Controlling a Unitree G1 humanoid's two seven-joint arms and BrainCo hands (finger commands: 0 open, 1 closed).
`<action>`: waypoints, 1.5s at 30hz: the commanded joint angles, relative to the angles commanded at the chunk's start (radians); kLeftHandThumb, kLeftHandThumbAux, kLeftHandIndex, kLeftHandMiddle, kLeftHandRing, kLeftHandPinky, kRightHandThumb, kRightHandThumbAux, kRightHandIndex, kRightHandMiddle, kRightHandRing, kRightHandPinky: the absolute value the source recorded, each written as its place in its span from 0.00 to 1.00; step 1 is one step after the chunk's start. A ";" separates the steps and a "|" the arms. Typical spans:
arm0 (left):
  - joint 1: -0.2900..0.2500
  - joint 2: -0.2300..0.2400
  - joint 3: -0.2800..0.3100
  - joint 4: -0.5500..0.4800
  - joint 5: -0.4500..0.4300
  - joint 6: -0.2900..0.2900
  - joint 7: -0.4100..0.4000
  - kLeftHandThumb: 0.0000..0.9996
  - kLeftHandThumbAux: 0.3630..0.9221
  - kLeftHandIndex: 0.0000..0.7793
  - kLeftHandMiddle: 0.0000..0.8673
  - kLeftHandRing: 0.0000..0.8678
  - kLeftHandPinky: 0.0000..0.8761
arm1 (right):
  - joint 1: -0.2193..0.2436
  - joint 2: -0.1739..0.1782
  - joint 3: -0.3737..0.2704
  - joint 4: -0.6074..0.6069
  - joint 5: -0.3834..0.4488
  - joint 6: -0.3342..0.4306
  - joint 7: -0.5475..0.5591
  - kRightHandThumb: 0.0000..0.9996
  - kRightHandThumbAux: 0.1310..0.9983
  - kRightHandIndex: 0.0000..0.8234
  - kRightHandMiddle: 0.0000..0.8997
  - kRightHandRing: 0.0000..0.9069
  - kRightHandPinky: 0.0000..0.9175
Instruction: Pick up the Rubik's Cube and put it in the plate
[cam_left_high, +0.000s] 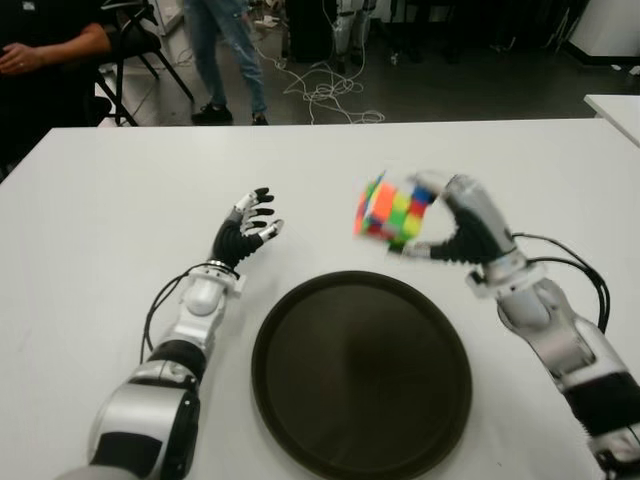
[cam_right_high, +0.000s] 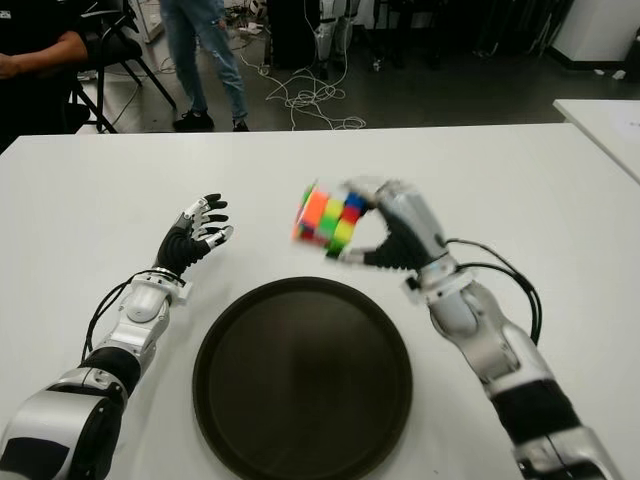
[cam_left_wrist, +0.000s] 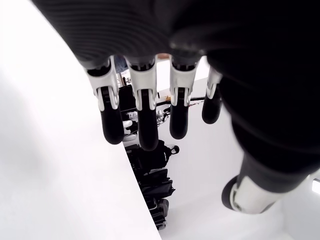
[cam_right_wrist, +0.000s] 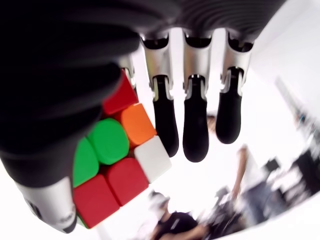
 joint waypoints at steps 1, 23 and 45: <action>0.000 0.000 0.001 0.001 -0.001 0.001 -0.001 0.09 0.59 0.18 0.21 0.23 0.25 | -0.001 -0.003 0.005 0.002 0.010 -0.013 0.023 0.69 0.69 0.51 0.67 0.69 0.69; -0.002 0.001 0.000 0.002 0.002 0.006 0.010 0.11 0.55 0.18 0.22 0.24 0.26 | 0.000 -0.004 0.078 -0.034 0.190 -0.086 0.424 0.69 0.69 0.51 0.70 0.71 0.69; -0.002 0.009 -0.007 0.002 0.012 0.002 0.009 0.09 0.53 0.18 0.21 0.24 0.26 | 0.009 -0.048 0.037 -0.130 0.066 -0.012 0.482 0.68 0.70 0.51 0.58 0.59 0.58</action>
